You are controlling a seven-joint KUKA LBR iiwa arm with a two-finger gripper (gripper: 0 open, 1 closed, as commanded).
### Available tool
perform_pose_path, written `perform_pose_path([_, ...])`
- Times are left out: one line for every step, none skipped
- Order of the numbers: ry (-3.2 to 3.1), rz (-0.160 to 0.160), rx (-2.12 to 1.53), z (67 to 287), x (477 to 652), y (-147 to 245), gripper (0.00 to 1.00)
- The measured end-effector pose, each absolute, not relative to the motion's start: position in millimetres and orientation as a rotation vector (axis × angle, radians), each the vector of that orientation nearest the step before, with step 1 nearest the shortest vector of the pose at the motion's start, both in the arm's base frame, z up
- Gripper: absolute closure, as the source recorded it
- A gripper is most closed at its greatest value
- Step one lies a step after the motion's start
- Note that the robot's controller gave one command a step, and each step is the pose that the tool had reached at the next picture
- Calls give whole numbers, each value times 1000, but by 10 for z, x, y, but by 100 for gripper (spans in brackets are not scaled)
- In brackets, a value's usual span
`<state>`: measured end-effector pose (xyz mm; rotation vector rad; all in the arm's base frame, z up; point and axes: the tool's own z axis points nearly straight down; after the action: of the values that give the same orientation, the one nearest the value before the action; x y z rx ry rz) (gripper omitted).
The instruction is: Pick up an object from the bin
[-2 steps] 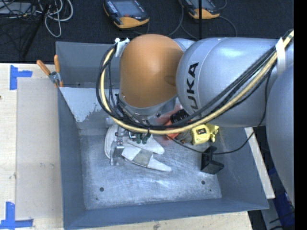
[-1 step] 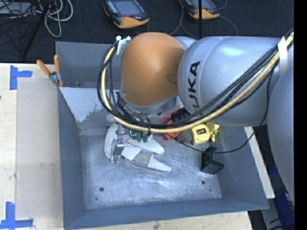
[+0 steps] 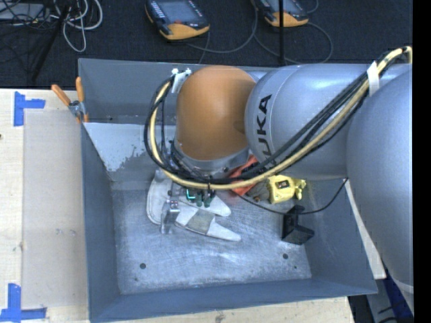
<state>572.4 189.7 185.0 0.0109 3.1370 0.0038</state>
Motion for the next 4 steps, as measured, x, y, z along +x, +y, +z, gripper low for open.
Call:
perform_pose_path([3139, 2, 27, 1243, 5835, 1633, 0])
perform_pose_path([3140, 1, 26, 716, 5872, 1450, 0])
perform_pose_path([3133, 5, -37, 825, 5894, 1476, 100])
perform_pose_path([3133, 5, -36, 825, 5894, 1476, 100])
